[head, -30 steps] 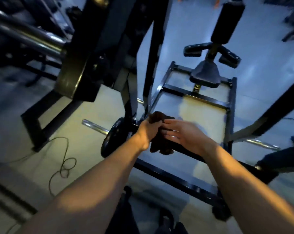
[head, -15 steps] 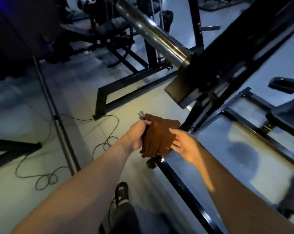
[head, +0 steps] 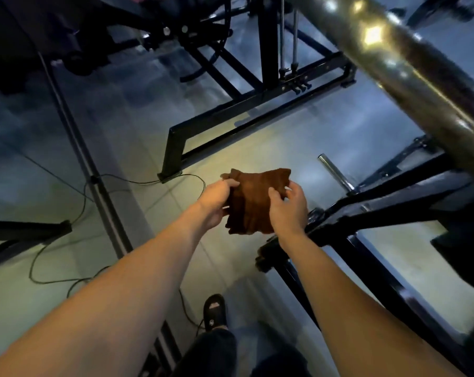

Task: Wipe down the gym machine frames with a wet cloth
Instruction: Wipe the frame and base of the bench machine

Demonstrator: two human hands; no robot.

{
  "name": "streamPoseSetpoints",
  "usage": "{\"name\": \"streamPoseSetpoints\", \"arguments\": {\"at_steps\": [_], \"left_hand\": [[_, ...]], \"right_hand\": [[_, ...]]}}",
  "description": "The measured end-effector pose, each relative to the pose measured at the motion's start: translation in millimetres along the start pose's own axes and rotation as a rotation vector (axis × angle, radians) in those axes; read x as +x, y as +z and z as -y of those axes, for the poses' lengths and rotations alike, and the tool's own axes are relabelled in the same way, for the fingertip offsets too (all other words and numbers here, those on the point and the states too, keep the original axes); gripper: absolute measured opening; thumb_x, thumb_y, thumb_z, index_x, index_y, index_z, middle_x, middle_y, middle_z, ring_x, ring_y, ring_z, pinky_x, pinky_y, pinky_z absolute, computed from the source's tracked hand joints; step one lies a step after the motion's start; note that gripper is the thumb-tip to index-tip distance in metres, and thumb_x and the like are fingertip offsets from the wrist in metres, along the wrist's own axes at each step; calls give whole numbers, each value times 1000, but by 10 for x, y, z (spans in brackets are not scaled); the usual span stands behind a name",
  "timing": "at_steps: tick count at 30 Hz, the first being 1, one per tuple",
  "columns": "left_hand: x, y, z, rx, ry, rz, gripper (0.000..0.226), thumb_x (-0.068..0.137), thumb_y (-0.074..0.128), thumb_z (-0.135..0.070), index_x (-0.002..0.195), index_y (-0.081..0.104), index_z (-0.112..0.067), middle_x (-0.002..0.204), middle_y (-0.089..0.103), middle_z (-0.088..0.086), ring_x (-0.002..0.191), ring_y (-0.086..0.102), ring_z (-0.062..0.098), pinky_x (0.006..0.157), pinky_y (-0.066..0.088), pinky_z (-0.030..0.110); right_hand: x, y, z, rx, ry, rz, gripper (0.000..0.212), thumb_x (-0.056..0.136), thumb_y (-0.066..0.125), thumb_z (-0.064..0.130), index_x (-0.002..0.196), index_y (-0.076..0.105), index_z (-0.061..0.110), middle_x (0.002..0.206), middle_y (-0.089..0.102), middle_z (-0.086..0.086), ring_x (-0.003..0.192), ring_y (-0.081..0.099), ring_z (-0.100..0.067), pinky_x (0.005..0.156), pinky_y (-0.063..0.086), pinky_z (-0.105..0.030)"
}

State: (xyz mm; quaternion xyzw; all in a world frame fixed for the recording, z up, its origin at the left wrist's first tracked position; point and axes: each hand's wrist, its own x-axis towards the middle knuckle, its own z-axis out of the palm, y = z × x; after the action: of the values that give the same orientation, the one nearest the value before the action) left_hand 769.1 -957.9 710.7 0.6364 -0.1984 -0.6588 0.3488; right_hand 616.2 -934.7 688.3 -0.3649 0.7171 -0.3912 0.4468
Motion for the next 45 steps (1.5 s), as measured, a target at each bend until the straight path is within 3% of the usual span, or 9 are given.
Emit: {"name": "streamPoseSetpoints", "arguments": {"at_steps": [7,19,21,24,26,31,36,41,45], "left_hand": [[407,-127,-371,-48,11,85,15,96,54,-15,108,63,-19,122,65,11,116,61,30,101,49,45],[1008,-356,-927,97,64,36,20,98,51,-4,112,62,-13,110,69,13,105,66,27,89,58,41],[1209,-467,-1064,201,11,59,40,98,53,-7,138,49,-7,117,67,15,103,67,27,80,60,38],[1540,-689,-1385,390,6,114,79,99,56,-9,162,11,-20,138,59,17,123,61,34,95,54,42],[1737,-805,-1621,502,122,130,86,93,58,-2,162,15,-30,145,49,11,129,54,31,93,52,32],[2415,-1065,-2301,545,295,225,25,89,66,-7,114,67,-5,101,67,6,94,63,19,80,52,26],[2800,-1155,-2776,688,395,298,10,96,71,-16,95,63,-11,90,67,3,80,62,12,67,49,14],[3214,-990,-3204,748,465,364,15,102,61,-19,106,54,-6,88,67,16,79,61,22,78,56,42],[3577,-640,-3546,829,473,386,18,103,58,-21,110,51,-6,83,58,8,76,51,21,69,45,35]], "right_hand": [[445,187,287,32,59,-5,43,103,63,33,144,48,29,139,60,-2,118,62,-24,102,56,-46],[1008,644,826,-223,-294,115,42,105,60,34,145,48,33,130,58,10,116,58,-13,93,55,-31],[1150,798,876,-279,-283,115,42,103,62,39,144,52,34,134,61,6,118,59,-15,94,55,-33],[1429,1130,1055,-368,-287,128,41,102,65,40,140,57,31,131,64,6,118,61,-18,98,56,-39],[1592,1374,1201,-438,-280,207,38,101,67,37,137,60,28,129,67,5,116,62,-20,100,55,-43],[2027,2022,1484,-620,-327,229,31,94,74,31,121,59,31,114,72,6,106,67,-24,93,54,-43],[2400,2221,1784,-689,-305,200,24,99,67,42,115,53,33,109,69,-2,99,63,-26,85,53,-40],[2887,2161,1935,-946,-204,333,23,98,63,52,96,56,30,98,68,-2,103,60,-27,85,50,-40],[3309,1920,1974,-997,-27,180,30,100,59,36,76,42,29,79,55,10,102,56,-26,88,42,-38]]}}
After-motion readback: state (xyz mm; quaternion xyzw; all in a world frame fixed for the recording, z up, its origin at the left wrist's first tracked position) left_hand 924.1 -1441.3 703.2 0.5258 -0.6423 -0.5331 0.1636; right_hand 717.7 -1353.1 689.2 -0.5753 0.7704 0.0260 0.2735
